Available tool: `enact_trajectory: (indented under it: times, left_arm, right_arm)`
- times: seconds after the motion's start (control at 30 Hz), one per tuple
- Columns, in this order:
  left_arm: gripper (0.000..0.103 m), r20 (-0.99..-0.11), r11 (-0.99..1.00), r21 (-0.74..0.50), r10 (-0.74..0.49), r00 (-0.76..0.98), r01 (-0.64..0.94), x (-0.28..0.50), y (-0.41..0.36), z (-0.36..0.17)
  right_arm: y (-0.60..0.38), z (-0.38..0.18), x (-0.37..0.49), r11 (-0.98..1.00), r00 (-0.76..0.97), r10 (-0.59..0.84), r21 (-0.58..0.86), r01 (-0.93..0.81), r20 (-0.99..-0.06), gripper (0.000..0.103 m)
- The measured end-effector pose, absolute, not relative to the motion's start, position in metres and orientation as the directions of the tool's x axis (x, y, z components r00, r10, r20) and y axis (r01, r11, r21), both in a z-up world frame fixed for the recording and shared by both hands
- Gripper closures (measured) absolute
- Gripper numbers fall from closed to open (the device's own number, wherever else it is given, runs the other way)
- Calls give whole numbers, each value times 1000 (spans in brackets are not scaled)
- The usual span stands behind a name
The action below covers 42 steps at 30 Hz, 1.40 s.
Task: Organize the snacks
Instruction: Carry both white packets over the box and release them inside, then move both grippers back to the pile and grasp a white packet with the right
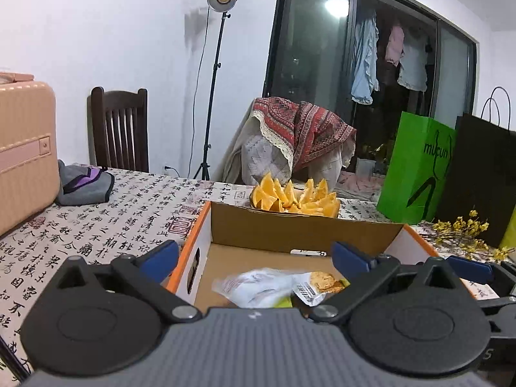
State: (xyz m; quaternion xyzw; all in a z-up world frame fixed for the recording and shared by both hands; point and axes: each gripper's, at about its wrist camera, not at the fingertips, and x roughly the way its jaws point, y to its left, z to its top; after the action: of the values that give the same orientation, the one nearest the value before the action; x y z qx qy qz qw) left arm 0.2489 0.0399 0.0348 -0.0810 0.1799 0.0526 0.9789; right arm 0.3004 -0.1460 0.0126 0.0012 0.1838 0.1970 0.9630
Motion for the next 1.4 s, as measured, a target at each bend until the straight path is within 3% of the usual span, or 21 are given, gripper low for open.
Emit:
enact_trajectory:
  times: [0.47,0.73,1.4]
  left_arm:
    - [0,-371,975,-165,79,925,-150,242,40,44]
    - [0,-297,968,-225,40,954,-111,202,38,77]
    - [0,-351,979,-180,25,936,-94,132,29,72]
  right_arm:
    - [-152,17,297,930,864,363,83,-357,-350,0]
    - [-157,39,273,937,887,345,65,-342,-308,0]
    - [-189,42,189,930,853,364,93,-356,-375,0]
